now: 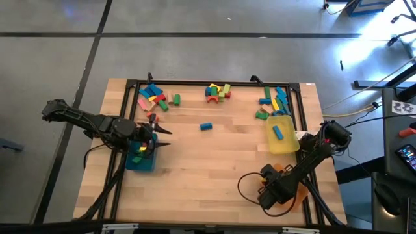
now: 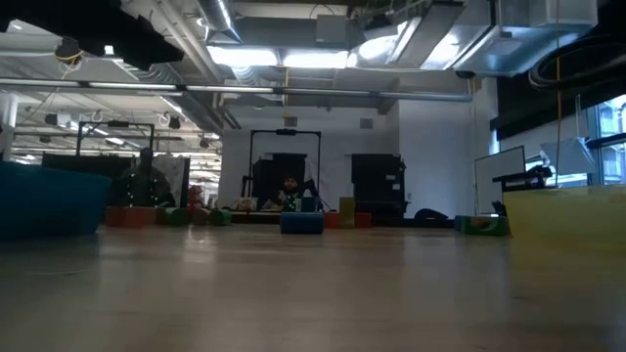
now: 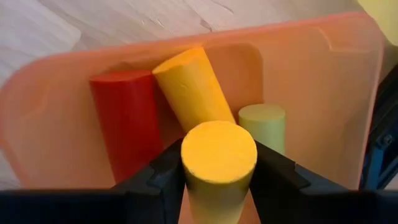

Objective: Sort blocks by size
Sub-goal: Put the yellow cylindrical block into the orange bin, then put the blue cylindrical block into the orange bin

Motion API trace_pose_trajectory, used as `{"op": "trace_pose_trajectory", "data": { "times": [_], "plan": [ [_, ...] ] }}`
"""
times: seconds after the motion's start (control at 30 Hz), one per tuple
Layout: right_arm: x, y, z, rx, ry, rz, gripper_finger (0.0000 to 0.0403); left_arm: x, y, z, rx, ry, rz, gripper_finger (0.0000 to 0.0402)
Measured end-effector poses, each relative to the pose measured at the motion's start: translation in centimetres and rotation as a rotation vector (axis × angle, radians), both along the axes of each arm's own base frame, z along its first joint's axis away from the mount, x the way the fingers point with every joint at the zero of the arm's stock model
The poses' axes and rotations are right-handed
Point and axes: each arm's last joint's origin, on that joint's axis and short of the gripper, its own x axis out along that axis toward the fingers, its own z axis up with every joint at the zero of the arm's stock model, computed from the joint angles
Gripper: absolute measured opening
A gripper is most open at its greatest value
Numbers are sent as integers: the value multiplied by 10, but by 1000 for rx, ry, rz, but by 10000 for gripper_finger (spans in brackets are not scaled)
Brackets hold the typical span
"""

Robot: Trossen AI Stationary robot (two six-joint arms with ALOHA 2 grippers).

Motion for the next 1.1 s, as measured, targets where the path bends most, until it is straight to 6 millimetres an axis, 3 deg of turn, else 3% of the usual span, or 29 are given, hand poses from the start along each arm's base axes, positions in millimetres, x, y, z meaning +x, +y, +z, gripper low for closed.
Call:
{"op": "trace_pose_trajectory", "data": {
  "times": [0.37, 0.47, 0.6, 0.7, 0.83, 1.1],
  "plan": [
    [0, -1, 7, 61, 53, -33, 228, 0, 0, -1, -14, 7, 5, 191],
    [1, -4, 25, 88, 85, -55, 241, 0, 0, -1, -13, 6, 5, 191],
    [10, -12, 65, 63, 11, -49, 245, 0, 0, -1, -6, 7, 2, 191],
    [23, -22, 92, 8, -147, -55, 245, 0, 0, -1, -5, 8, 2, 191],
    [46, -37, 112, -126, -374, -8, 245, 0, 0, -1, -3, 15, 2, 191],
    [100, -79, 95, -223, -477, 239, 245, -1, 0, -3, 1, 29, 2, 191]
  ]
}}
